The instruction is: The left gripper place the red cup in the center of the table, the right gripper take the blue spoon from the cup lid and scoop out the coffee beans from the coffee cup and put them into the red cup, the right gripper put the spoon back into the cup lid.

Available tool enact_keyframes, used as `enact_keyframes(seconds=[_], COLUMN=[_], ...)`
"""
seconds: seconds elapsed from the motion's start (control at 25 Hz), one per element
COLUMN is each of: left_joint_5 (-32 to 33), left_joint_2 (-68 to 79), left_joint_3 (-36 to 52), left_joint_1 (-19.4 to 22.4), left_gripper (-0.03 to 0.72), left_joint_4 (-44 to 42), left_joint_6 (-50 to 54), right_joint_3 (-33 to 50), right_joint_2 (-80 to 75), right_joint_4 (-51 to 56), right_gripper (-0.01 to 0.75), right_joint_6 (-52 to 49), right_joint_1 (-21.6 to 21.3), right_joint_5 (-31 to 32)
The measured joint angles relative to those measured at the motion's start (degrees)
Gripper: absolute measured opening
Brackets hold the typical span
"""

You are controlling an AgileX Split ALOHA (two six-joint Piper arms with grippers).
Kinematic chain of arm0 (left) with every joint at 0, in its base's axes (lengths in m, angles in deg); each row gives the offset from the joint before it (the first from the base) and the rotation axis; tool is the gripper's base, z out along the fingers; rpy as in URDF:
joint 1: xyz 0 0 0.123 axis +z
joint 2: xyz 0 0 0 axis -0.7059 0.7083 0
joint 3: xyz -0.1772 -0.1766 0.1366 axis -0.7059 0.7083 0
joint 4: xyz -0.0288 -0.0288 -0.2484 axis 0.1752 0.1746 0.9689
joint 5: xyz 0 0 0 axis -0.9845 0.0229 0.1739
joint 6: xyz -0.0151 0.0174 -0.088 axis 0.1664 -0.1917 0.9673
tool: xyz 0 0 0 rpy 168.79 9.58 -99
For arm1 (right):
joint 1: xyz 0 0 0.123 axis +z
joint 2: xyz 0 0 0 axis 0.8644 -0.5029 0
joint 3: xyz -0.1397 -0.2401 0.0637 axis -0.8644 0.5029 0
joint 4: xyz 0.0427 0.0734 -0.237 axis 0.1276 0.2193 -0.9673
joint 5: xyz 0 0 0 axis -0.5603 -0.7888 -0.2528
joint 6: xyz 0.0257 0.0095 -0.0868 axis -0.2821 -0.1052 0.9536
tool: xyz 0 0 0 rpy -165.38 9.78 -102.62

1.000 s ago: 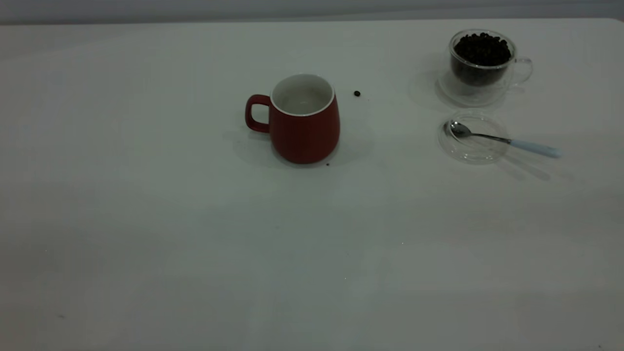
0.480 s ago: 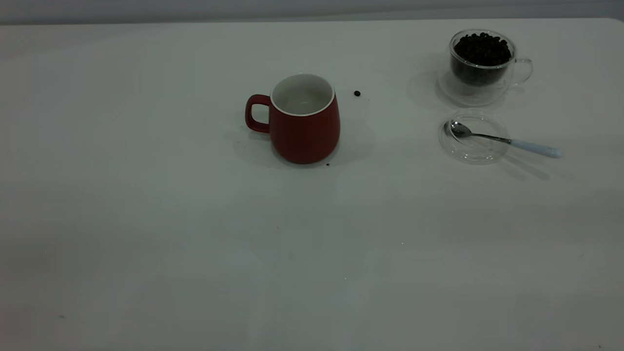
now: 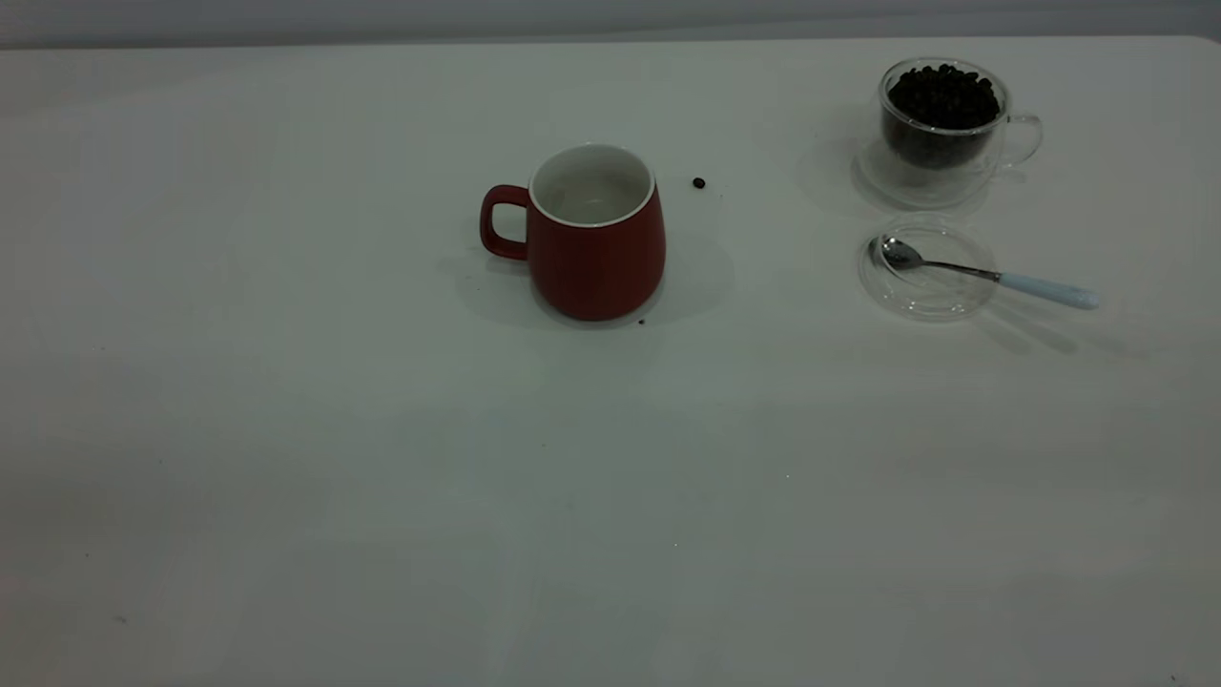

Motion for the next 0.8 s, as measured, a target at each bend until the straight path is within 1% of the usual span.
enact_keyframes(seconds=[0.08, 0.32, 0.8], left_joint_5=[0.00, 0.00, 0.00], left_joint_2=[0.00, 0.00, 0.00], left_joint_3=[0.00, 0.00, 0.00], left_joint_1=[0.00, 0.00, 0.00], left_gripper=[0.587, 0.587, 0.587], left_joint_4=[0.00, 0.00, 0.00], left_joint_6=[0.00, 0.00, 0.00], right_joint_3=[0.00, 0.00, 0.00], right_joint_2=[0.06, 0.06, 0.06], right_joint_4=[0.05, 0.05, 0.05], right_gripper=[0.528, 0.484, 0.383], right_joint_6=[0.00, -0.05, -0.05], right_joint_1=[0.42, 4.20, 4.53], right_joint_5=[-0.05, -0.05, -0.05])
